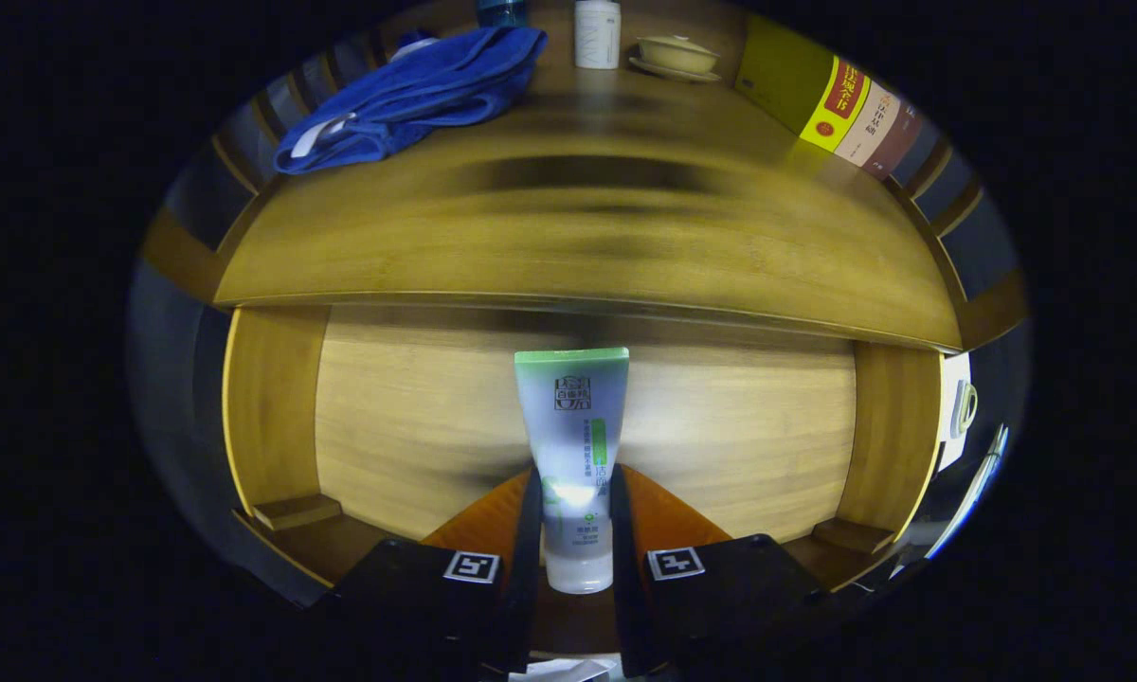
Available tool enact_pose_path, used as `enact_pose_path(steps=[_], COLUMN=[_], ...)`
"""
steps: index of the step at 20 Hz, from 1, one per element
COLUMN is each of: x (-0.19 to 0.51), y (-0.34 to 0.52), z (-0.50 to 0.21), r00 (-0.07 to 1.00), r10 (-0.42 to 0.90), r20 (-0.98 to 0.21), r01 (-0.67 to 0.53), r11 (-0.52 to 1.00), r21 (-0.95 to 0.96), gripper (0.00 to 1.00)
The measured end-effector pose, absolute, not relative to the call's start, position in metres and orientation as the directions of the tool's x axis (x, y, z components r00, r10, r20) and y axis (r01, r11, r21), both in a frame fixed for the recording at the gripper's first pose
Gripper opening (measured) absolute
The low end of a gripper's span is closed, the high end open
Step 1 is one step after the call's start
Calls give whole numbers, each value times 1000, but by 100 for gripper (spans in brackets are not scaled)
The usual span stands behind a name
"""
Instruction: Pull open the drawer, take out the items inside it, and place them on the countertop above the cabinet.
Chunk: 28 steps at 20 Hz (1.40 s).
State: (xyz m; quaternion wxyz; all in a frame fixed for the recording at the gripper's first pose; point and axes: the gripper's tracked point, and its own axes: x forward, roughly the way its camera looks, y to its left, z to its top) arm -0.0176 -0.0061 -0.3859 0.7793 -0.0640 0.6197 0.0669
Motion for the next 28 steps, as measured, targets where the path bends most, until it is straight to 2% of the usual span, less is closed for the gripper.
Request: enact_pose_path(steps=[8, 16, 23, 28], x=[-7, 60, 134, 184], y=[-6, -20, -8, -12], z=[-316, -258, -236, -252], r00=[280, 367, 413, 420], r10=[67, 40, 26, -7], r20=[-958, -929, -910, -908], r01=[-182, -160, -185, -166], r11=[983, 987, 981, 983], r21=[15, -21, -56, -84], gripper=[43, 43, 43, 43])
